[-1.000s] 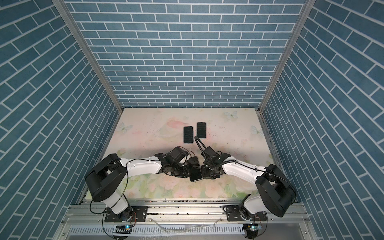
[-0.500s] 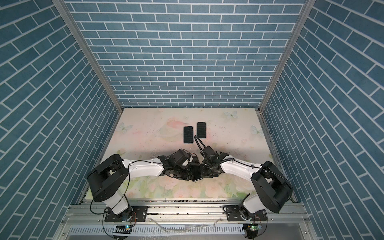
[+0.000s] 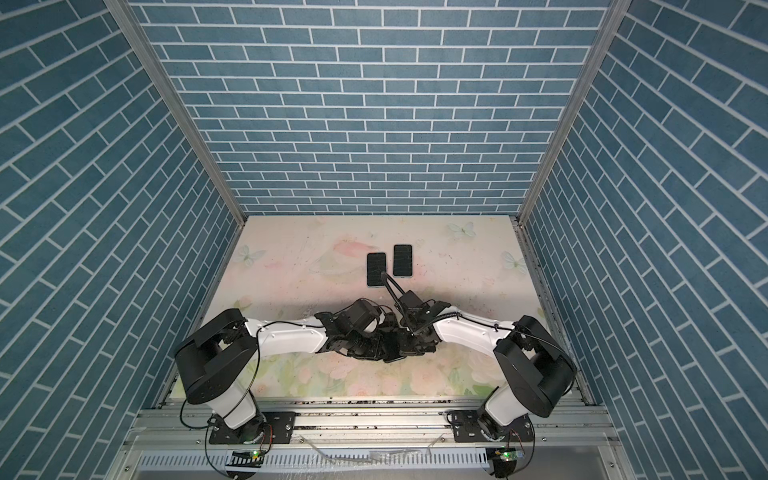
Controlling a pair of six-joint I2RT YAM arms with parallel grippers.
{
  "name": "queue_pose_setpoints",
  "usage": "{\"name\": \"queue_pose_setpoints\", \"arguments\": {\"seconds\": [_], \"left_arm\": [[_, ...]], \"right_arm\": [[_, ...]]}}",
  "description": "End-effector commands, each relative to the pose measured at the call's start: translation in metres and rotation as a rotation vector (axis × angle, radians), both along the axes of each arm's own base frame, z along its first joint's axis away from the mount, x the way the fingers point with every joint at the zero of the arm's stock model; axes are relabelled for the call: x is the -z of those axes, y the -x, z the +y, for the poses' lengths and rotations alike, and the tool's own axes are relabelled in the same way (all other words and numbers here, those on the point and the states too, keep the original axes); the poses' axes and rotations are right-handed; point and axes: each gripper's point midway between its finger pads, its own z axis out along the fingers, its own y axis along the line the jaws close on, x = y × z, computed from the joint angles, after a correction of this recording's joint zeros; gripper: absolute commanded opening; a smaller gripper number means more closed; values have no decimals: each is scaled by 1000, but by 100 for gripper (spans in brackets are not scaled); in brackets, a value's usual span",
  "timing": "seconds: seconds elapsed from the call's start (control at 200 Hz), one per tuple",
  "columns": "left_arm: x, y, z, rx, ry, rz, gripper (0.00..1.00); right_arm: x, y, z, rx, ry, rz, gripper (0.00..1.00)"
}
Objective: Put the phone into the phone case
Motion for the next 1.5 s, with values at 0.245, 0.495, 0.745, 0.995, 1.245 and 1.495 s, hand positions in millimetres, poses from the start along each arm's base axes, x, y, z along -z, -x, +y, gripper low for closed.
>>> {"name": "queue_pose_setpoints", "arguments": {"seconds": [0.245, 0.495, 0.745, 0.995, 1.245, 1.495], "left_arm": [[23, 18, 3, 53, -39, 43, 30], [13, 6, 13, 38, -43, 16, 30], [-14, -12, 50, -23, -43, -36, 30], [-99, -35, 116, -119, -61, -255, 32], [-184, -29, 192, -236, -184, -575, 100], [-208, 0, 256, -351, -273, -734, 100]], "right_arm": [[31, 26, -25, -151, 326, 41, 16], [48, 25, -41, -154, 432, 27, 1], [10, 12, -29, -141, 354, -61, 23], [-47, -7, 9, -201, 124, -225, 63], [-28, -12, 29, -222, 135, -170, 87], [0, -12, 36, -197, 168, -97, 91]]}}
